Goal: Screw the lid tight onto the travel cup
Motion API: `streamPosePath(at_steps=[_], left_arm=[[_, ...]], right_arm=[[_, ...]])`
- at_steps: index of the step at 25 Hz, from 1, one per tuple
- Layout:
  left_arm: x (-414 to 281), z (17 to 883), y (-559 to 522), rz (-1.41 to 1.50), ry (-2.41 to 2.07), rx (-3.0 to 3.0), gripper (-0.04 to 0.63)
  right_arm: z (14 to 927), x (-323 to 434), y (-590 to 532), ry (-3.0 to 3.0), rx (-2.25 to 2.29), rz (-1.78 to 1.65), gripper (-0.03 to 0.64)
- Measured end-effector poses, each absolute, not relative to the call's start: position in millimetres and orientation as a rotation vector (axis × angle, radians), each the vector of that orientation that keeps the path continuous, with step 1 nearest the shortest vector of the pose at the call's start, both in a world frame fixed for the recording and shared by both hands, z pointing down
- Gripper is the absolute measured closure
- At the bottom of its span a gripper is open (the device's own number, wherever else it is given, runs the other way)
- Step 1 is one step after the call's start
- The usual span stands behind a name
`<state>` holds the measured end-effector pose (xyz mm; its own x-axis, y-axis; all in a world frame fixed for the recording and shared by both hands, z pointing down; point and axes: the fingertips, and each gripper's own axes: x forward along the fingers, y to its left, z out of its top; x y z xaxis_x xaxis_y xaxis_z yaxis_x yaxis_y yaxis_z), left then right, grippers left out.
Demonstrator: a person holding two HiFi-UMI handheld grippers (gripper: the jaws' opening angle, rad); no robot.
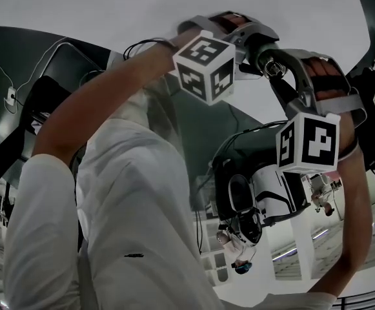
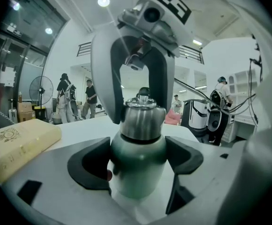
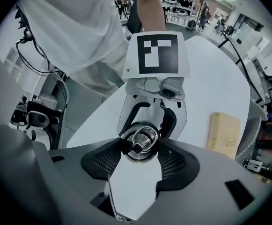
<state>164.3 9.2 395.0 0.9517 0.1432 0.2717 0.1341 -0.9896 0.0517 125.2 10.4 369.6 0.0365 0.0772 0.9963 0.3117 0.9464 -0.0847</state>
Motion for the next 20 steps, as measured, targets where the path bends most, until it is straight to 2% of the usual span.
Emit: streamPosePath(at_steps=[3, 9, 20], left_arm=[[162.8, 395.1, 9.3, 0.434, 0.215, 3.073, 0.247], [161.9, 396.6, 11.2, 0.434, 0.204, 3.064, 0.247], [166.0, 397.3, 8.1, 0.446, 0.15, 3.064, 0.247]], right_arm=[[369.1, 122.5, 10.2, -1.575, -0.233, -0.108, 0.382], [369.3, 119.7, 4.0, -1.669, 0.097, 0.253, 0.382], [367.8, 131.3, -9.9, -1.658, 0.843, 0.749, 0.382]])
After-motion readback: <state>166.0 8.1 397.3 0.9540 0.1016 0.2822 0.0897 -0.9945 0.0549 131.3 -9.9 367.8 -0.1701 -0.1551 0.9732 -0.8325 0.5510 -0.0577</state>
